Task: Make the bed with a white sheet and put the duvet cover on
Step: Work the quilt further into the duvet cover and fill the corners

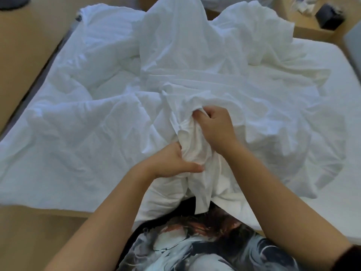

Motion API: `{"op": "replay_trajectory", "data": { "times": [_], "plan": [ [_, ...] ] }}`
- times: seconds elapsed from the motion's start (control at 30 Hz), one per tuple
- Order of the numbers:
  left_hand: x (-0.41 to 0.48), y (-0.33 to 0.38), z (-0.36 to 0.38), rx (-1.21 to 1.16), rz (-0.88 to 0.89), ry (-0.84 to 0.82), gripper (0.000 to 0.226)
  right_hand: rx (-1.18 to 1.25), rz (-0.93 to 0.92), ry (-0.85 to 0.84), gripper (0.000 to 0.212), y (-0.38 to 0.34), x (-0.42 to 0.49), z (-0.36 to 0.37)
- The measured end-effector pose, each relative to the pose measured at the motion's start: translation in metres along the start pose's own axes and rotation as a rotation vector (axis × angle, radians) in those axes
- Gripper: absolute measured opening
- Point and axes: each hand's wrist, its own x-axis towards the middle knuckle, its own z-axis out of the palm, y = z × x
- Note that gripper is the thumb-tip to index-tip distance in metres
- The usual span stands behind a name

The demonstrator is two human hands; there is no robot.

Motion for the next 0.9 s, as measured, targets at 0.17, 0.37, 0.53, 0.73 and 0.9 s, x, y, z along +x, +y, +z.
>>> {"op": "replay_trajectory", "data": {
  "times": [0.17,0.37,0.53,0.73,0.9],
  "plan": [
    [0.005,0.002,-0.012,-0.479,0.068,0.168,0.016,0.155,0.135,-0.123,0.035,0.005,0.003,0.005],
    [0.022,0.009,0.010,-0.430,0.041,0.435,0.022,-0.021,0.153,-0.160,0.033,0.028,-0.025,0.012],
    [0.029,0.016,0.007,-0.460,0.078,0.437,0.027,0.123,0.138,0.103,0.044,0.027,-0.025,0.008],
    [0.019,0.013,0.000,-0.538,0.082,0.144,0.056,-0.146,-0.178,0.365,0.048,0.013,0.010,-0.027],
    [0.013,0.010,-0.013,-0.391,-0.054,0.030,0.057,-0.203,-0.161,0.358,0.046,0.017,0.030,-0.047]
  ]
}}
